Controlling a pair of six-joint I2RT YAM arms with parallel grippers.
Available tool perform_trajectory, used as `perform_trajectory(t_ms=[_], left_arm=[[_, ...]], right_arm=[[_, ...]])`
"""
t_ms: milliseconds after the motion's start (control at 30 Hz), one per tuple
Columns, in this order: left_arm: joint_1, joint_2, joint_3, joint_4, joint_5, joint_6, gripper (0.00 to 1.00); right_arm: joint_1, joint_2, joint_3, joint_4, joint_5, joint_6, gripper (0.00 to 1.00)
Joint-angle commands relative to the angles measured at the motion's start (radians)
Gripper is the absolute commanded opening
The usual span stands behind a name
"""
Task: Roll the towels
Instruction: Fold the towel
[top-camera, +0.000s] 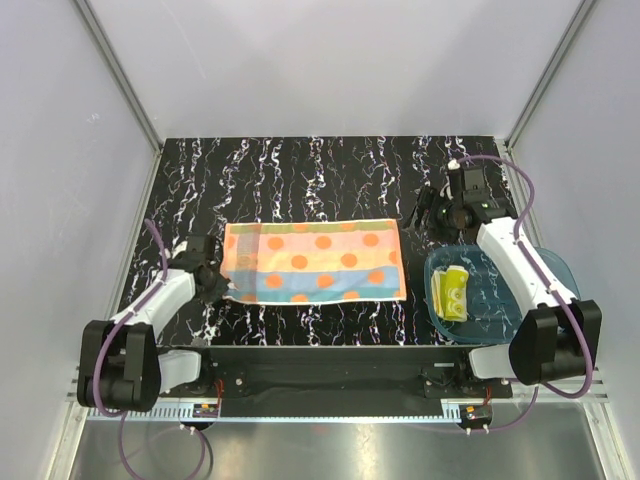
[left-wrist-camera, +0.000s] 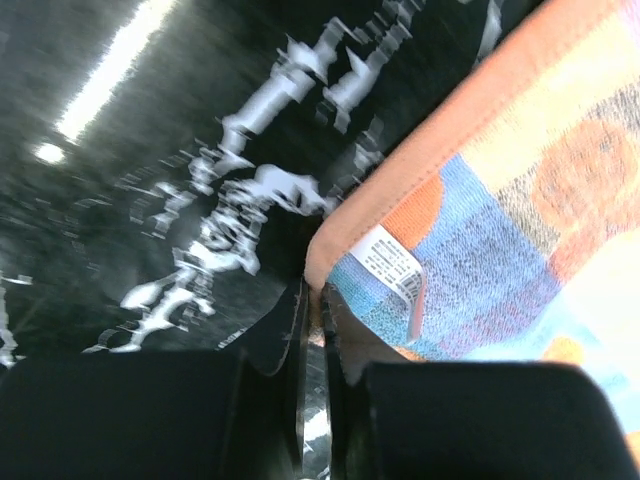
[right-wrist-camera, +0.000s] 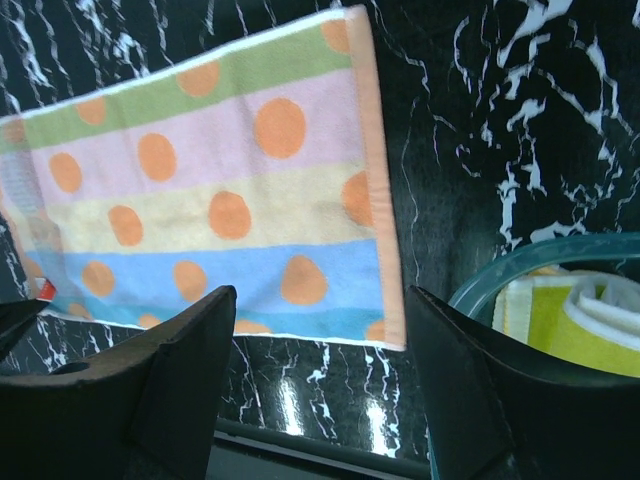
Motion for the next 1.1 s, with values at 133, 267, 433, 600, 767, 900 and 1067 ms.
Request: perform_trajectory(t_ms=[133,267,433,600,767,900,1067], left_arm=[[0.131,-0.041,0.060,-0.026,-0.025,0.082,0.00],[0.180,-0.053,0.058,-0.034,-0.028,0.092,0.00],[0.242,-0.052,0.037,-0.022,0.007,0.120,0.00],[0.251,-0.070,0.012,-0.017,0.030,0.115,0.00],[0.251,-0.078,-0.003,-0.002,0.053,0.115,0.00],[0.251,-0.072,-0.004,0.006,0.065,0.118,0.00],[0.252,-0.073,-0.009,0.008,0.073,0.119,0.00]], right_arm=[[0.053,0.017,-0.150,-0.016,-0.011,0.042,0.78],[0.148,0.016,-0.220,0.003,0.017,0.090,0.78],[0.244,0.040,-0.259,0.032,0.023,0.143,0.76],[0.297,0.065,-0.275,0.024,0.060,0.179,0.71],[0.321,0.096,-0.319,0.056,0.050,0.215,0.53],[0.366,0.129,-0.337,0.073,0.060,0.243,0.49],[0.398,0.169,-0.345,0.099,0.069,0.263,0.46]])
